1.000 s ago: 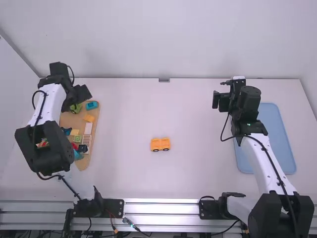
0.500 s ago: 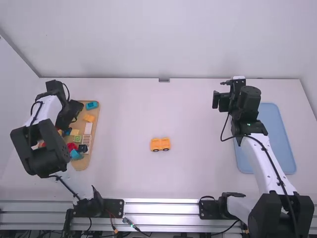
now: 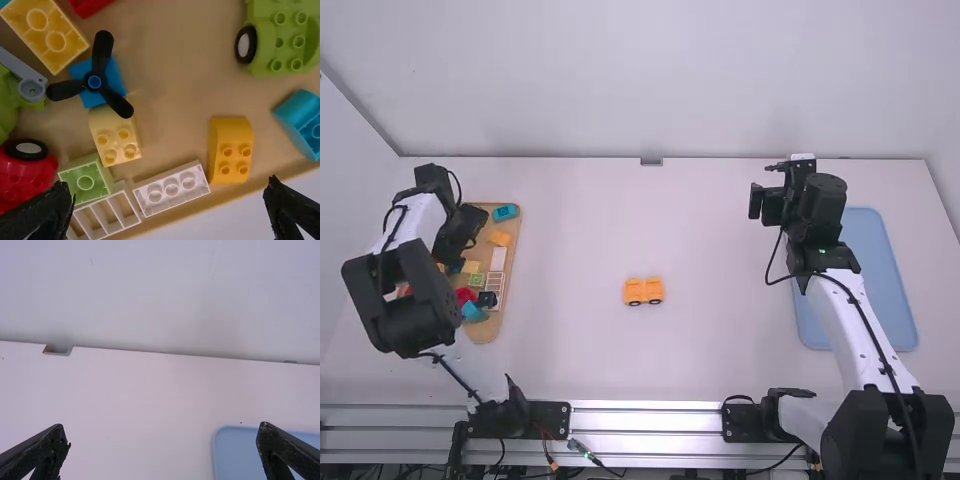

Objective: Assemble lego blocks to make yellow taxi

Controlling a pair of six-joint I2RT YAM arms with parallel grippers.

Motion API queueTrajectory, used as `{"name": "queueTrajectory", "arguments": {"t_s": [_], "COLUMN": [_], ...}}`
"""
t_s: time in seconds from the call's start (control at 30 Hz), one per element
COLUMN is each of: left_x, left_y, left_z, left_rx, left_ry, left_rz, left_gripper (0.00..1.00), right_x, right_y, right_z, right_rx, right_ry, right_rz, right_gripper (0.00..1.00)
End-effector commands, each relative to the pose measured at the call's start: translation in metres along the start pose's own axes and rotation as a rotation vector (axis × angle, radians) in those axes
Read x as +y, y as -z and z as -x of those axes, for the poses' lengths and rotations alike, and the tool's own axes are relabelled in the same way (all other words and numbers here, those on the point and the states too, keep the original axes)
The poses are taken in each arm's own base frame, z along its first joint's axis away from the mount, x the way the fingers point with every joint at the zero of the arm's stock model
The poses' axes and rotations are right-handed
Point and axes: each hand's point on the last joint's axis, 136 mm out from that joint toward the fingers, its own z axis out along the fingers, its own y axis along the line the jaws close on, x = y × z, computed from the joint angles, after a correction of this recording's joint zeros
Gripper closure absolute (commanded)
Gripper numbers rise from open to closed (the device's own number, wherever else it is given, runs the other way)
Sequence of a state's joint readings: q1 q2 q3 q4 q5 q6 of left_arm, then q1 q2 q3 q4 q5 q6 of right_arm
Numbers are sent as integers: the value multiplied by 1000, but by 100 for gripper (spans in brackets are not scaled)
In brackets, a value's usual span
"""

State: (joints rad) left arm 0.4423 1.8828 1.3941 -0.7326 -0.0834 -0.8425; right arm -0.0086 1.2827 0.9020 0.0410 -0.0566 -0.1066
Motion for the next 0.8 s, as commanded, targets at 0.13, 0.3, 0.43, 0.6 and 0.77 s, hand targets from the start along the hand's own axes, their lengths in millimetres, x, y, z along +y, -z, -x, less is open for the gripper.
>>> {"name": "queueTrajectory", "arguments": {"t_s": [0.13,0.3,0.43,0.6,0.77], "left_x": [19,30,33,37,40], "left_y": [-28,-33,-42,-49,-60], "left_z": [-3,4,0,-4,-6], "left_rx": [58,74,96,114,121], "left_ry": [29,66,61,59,59], "left_rz": [79,85,101,122,136], "left_gripper": [4,8,8,11,16], "right_x": [-1,-1,0,0,-1], "right_y": [2,2,1,2,2], "right_z": [17,17,17,18,17], "right_rx": [-33,-33,-33,-36,-33], "right_ry": [-1,-2,-1,-1,-1], "right_rz": [-3,-3,-1,-2,-2], "right_gripper": [1,1,1,1,1]}}
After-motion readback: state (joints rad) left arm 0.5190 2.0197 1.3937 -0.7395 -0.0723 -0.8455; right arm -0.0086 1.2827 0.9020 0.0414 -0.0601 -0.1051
